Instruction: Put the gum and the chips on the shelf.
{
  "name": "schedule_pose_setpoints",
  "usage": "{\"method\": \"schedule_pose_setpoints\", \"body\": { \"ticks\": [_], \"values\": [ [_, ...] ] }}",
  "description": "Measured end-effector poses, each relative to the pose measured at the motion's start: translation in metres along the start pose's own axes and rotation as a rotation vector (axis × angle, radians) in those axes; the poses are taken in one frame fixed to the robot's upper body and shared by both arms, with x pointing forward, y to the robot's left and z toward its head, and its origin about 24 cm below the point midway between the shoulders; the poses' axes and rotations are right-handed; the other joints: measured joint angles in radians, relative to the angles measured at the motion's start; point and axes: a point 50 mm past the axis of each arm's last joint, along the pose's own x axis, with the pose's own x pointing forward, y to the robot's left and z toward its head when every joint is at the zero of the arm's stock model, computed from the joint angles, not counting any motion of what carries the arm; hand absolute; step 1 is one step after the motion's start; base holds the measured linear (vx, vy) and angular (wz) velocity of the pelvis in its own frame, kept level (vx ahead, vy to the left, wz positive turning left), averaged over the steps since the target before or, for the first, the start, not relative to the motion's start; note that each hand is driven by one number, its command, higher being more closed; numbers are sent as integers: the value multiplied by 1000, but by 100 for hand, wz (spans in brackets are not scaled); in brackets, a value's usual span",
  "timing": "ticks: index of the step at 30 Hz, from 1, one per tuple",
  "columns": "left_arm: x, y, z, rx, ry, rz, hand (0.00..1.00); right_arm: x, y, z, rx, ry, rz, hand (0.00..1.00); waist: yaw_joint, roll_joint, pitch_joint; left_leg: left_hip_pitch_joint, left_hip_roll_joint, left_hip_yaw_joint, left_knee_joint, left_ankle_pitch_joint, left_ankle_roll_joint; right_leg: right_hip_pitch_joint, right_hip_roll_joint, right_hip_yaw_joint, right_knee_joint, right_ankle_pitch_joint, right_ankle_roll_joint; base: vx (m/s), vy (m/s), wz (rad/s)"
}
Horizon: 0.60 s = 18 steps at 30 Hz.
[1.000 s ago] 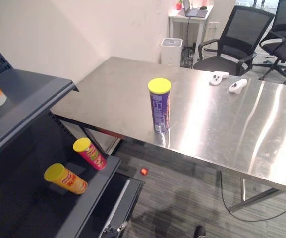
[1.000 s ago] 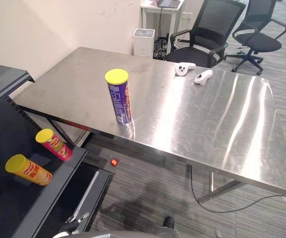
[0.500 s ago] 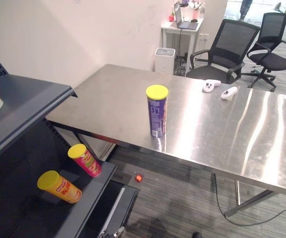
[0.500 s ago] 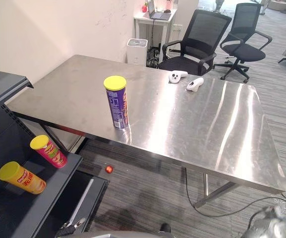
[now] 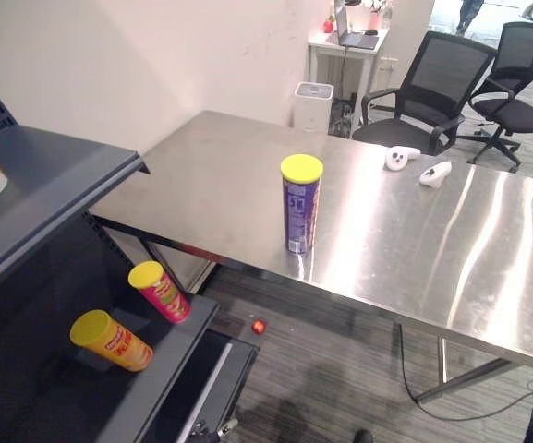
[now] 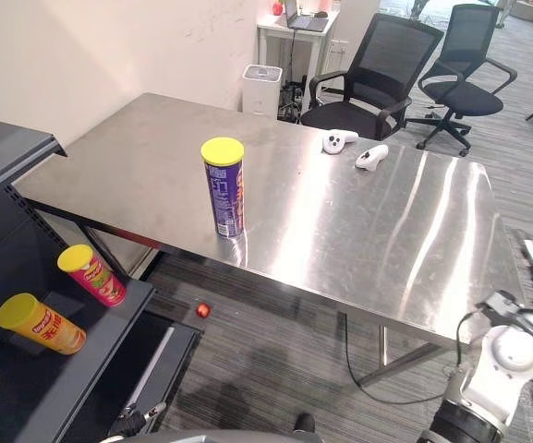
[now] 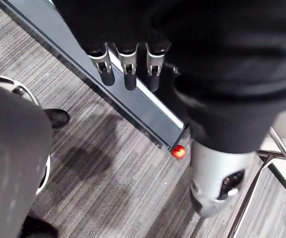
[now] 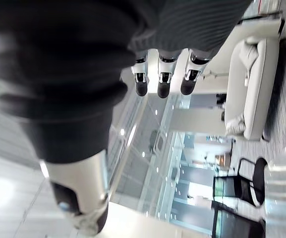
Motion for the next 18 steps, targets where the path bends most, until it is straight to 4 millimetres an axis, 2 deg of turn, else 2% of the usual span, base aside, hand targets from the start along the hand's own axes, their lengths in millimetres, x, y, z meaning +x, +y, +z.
{"method": "schedule_pose_setpoints", "body": {
  "ticks": [3, 9, 18],
  "values": [
    [0, -2, 3, 20, -13, -14, 0, -9, 16, -5, -4, 29, 153, 0, 15, 0, 0, 0, -1, -4, 1, 0, 0, 3, -1, -5, 0, 0, 0, -13, -10, 3],
    [0, -4, 5, 34, -24, -33, 0, -28, 55, -12, 36, 78, 447, 0, 19, 6, 6, -1, -4, -24, 1, 2, 3, 14, -5, -26, 0, -1, 0, -16, -10, 8],
    [0, -6, 7, 52, -35, -48, 0, -40, 84, -10, 86, 83, 638, 0, 21, 14, 24, -14, -4, -46, 2, 5, 7, 15, -7, -45, 0, -2, 1, -6, -9, 6]
  ]
}}
